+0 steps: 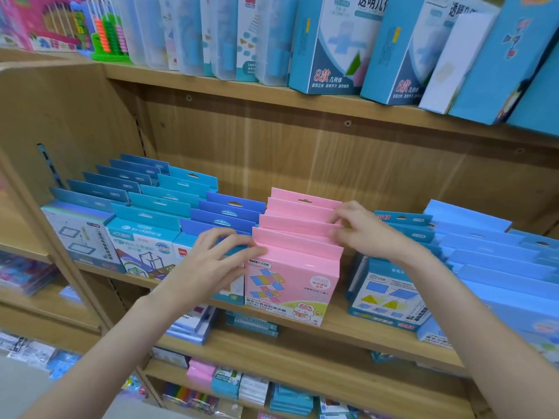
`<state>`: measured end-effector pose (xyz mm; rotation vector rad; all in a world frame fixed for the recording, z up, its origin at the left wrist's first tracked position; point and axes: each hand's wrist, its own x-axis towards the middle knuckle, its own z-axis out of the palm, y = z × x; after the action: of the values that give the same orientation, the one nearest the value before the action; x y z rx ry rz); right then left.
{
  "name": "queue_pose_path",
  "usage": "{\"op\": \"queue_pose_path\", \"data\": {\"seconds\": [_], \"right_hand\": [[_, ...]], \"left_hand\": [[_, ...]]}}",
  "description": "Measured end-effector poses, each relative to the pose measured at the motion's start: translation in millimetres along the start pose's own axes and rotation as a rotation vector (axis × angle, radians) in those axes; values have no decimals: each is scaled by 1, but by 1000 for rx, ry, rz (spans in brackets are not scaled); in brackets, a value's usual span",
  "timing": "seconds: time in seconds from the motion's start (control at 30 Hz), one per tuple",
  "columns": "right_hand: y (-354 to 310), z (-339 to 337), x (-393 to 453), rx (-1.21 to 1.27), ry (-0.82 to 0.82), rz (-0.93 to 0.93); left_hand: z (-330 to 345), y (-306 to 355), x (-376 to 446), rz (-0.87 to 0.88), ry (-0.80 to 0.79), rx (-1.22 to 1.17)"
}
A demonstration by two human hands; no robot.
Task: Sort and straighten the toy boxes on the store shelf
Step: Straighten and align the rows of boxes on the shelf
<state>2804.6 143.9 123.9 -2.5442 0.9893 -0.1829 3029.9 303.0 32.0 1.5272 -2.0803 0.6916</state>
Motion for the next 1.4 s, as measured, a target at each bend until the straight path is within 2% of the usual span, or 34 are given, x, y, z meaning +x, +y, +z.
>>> {"op": "queue_pose_path", "data": {"seconds": [0.1, 0.17, 0.27, 0.37, 0.5, 0.63, 0.83, 0.93, 1.1, 1.4], "right_hand": [[3, -10, 3, 87, 219, -25], [5, -17, 13, 74, 262, -48], [4, -24, 36, -13, 55, -136], [5, -22, 56, -22, -156, -191], [5, -23, 71, 80, -290, -104], [1, -32, 83, -13, -456, -35], [-10, -37, 90, -31, -573, 17], [-11, -35, 86, -50, -539, 3], [-4, -25, 79, -109, -391, -82], [2, -20, 60, 20, -150, -127]], "left_hand": [[3, 6, -1, -62, 20, 37], [4, 16, -1, -127, 65, 9], [13, 40, 4, -137, 138, -36], [29, 58, 7, -151, 167, 22], [36, 58, 8, -181, 190, 105], [38, 55, 9, -176, 187, 152], [41, 56, 9, -190, 206, 153], [41, 57, 8, -198, 206, 158], [40, 58, 9, -221, 200, 113], [38, 62, 13, -269, 170, 91]]}}
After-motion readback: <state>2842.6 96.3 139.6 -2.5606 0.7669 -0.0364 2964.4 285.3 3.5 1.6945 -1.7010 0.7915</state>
